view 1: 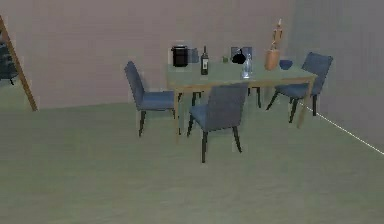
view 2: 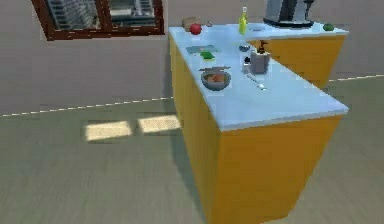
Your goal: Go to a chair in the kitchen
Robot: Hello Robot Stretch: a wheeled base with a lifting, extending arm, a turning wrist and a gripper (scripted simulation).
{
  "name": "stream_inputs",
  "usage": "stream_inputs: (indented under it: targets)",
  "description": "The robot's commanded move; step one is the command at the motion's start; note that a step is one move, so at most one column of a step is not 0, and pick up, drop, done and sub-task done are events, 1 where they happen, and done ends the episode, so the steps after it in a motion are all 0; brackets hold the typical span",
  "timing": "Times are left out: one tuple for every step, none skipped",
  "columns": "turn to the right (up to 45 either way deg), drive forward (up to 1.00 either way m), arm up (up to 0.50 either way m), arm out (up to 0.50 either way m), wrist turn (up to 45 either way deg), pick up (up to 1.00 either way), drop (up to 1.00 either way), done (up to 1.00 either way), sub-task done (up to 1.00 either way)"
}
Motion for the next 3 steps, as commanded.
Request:
stream_inputs:
  targets:
    - [0.0, 0.85, 0.00, 0.00, 0.0, 0.00, 0.00, 0.00, 0.00]
    - [12.0, 0.00, 0.00, 0.00, 0.0, 0.00, 0.00, 0.00, 0.00]
    - [0.0, 0.00, 0.00, 0.00, 0.0, 0.00, 0.00, 1.00, 0.00]
